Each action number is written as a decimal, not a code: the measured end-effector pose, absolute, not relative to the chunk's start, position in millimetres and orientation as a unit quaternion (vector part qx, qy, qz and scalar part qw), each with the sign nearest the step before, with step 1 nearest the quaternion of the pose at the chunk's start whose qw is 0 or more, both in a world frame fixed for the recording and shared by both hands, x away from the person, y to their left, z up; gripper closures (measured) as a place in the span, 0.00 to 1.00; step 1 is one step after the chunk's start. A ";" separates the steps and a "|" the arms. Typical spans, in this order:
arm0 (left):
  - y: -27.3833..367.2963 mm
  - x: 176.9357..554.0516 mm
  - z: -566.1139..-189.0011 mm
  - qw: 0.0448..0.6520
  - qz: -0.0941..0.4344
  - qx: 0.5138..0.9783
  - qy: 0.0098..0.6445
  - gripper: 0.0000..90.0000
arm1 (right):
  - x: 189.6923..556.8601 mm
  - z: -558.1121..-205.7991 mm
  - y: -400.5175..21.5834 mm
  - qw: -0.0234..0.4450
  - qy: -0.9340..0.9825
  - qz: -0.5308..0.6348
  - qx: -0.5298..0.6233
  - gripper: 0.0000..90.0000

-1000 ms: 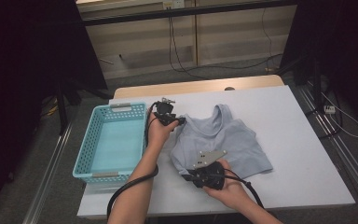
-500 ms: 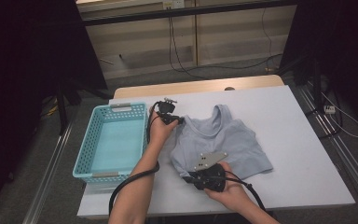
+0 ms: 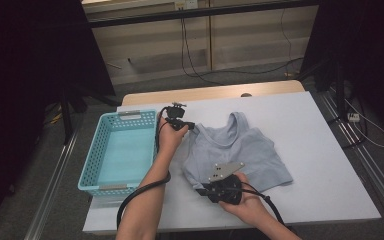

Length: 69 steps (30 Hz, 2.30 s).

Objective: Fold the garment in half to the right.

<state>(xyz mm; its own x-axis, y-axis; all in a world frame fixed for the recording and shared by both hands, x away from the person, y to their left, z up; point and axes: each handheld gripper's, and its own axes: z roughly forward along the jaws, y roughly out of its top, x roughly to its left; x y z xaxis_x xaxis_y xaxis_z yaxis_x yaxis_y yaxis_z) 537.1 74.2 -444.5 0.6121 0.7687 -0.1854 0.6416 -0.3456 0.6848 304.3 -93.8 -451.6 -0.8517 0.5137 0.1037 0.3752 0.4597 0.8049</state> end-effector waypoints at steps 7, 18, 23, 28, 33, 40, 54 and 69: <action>60.8 536.2 -457.2 0.363 0.099 0.829 0.414 0.80 | 303.3 -450.6 -93.4 0.080 0.851 0.449 0.261 0.91; 54.3 537.8 -451.3 0.334 0.083 0.832 0.435 0.98 | 302.8 -451.6 -94.9 0.076 0.850 0.450 0.261 0.91; 71.3 544.8 -432.2 0.332 0.079 0.827 0.447 0.99 | 301.8 -452.1 -97.5 0.073 0.850 0.450 0.263 0.91; 84.8 551.7 -422.0 0.335 0.083 0.820 0.457 0.99 | 301.0 -452.5 -98.8 0.068 0.852 0.448 0.263 0.91; 84.5 554.0 -427.8 0.334 0.076 0.820 0.459 0.99 | 299.7 -453.5 -98.8 0.067 0.853 0.445 0.263 0.91; 82.9 549.0 -430.9 0.343 0.080 0.817 0.457 0.93 | 299.7 -453.9 -98.6 0.072 0.854 0.444 0.260 0.91; 72.6 541.1 -452.6 0.333 0.081 0.817 0.465 0.61 | 298.8 -449.7 -98.4 0.078 0.852 0.449 0.257 0.91; 74.3 540.5 -447.7 0.329 0.073 0.802 0.493 0.95 | 297.3 -449.9 -96.3 0.088 0.852 0.449 0.254 0.91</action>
